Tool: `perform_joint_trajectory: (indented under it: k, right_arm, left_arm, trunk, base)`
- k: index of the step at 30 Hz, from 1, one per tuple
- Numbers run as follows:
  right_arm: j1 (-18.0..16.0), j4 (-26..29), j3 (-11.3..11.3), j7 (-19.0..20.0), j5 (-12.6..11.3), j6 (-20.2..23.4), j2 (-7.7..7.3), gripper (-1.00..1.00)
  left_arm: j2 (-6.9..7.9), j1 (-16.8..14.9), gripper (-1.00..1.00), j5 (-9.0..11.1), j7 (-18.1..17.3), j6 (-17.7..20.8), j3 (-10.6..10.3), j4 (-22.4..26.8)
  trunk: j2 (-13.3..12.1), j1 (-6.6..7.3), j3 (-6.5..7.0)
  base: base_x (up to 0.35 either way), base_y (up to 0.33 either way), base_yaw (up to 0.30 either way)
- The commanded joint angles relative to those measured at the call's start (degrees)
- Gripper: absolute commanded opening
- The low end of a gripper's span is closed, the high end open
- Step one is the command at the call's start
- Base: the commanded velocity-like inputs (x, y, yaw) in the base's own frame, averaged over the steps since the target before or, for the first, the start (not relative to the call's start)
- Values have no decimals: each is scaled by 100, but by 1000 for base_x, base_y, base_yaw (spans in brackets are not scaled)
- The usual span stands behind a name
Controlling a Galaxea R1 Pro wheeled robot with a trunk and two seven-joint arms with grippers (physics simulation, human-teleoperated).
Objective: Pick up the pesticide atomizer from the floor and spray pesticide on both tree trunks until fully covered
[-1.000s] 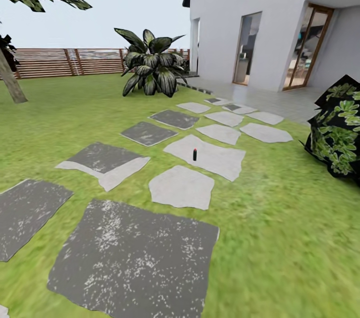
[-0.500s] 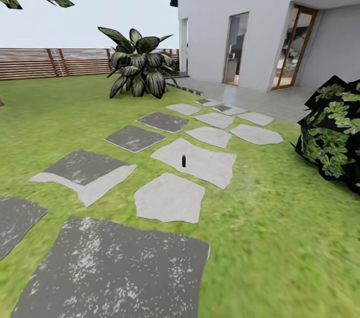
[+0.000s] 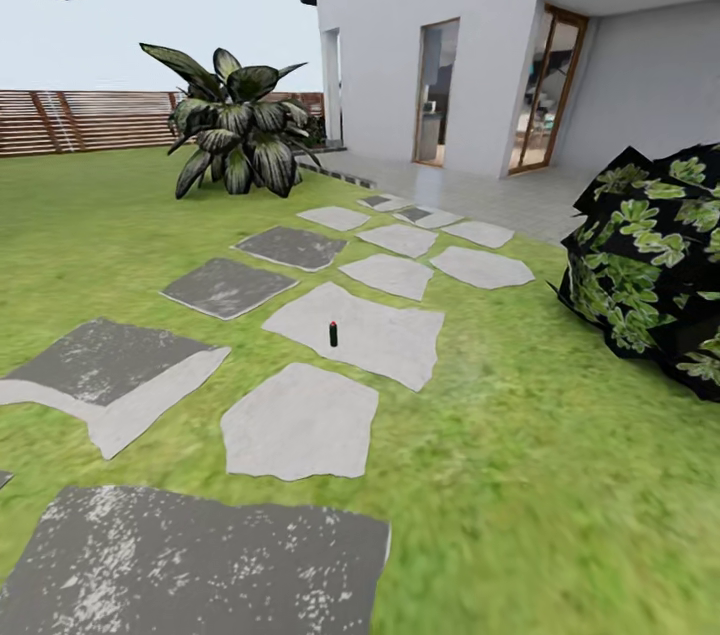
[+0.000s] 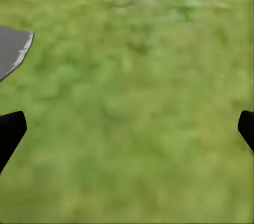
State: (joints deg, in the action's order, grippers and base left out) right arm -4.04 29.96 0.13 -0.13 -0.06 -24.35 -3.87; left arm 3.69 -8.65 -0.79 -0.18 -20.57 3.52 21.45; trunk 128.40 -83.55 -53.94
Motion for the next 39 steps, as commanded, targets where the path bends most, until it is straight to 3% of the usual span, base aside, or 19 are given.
perform_joint_trajectory:
  k: [1, 14, 18, 39]
  right_arm:
    - [0, 1, 2, 2, 2, 0, 0, 100]
    - [0, 28, 4, 3, -1, 0, 6, 100]
    - [0, 3, 0, -4, 6, 0, 128, 100]
    - [0, 2, -31, -11, 6, 0, 123, 100]
  left_arm:
    - [0, 1, 100, 0, 0, 0, 0, 0]
    - [0, 0, 100, 0, 0, 0, 0, 0]
    - [0, -1, 100, 0, 0, 0, 0, 0]
    - [0, -3, 100, 0, 0, 0, 0, 0]
  trunk:
    - [0, 0, 0]
    - [0, 0, 0]
    - [0, 0, 0]
    - [0, 0, 0]
  base:
    - [339, -111, -6]
    - [340, -111, -1]
    - [334, -129, 0]
    - [319, -153, 0]
